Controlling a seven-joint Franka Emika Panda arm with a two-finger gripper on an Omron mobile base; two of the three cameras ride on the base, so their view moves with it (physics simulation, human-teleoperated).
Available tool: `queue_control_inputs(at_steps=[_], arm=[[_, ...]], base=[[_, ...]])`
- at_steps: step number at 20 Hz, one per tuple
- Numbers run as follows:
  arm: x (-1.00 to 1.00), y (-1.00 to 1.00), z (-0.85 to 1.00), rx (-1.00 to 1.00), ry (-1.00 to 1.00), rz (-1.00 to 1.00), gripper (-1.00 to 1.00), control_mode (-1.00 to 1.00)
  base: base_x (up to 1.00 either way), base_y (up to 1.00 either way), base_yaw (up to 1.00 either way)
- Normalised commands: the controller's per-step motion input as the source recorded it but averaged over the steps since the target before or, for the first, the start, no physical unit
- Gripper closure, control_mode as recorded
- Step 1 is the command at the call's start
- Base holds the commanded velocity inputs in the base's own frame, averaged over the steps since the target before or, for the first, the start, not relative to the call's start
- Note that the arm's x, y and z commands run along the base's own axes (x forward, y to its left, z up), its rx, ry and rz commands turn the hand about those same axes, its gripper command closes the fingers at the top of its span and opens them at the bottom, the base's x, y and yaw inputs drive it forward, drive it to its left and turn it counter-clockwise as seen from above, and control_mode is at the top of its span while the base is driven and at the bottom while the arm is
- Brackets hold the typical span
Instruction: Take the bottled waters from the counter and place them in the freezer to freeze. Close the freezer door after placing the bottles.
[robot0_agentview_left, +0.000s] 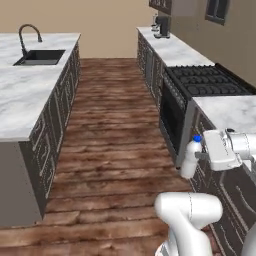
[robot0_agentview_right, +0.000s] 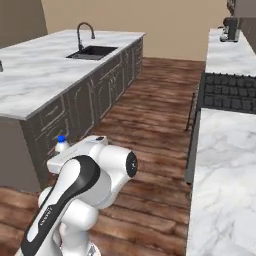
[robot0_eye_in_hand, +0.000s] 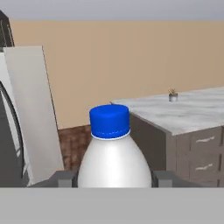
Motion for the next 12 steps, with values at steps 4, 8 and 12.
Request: queue_control_inputs(at_steps=[4,8,12], arm=[[0.0,0.0,0.0,0.0,0.0,0.0,1.0,1.0],[0.0,0.0,0.0,0.0,0.0,0.0,1.0,1.0],[0.0,0.0,0.0,0.0,0.0,0.0,1.0,1.0]], base=[[0.16,0.0,0.77],[0.23,0.0,0.78],[0.33,-0.01,0.79]])
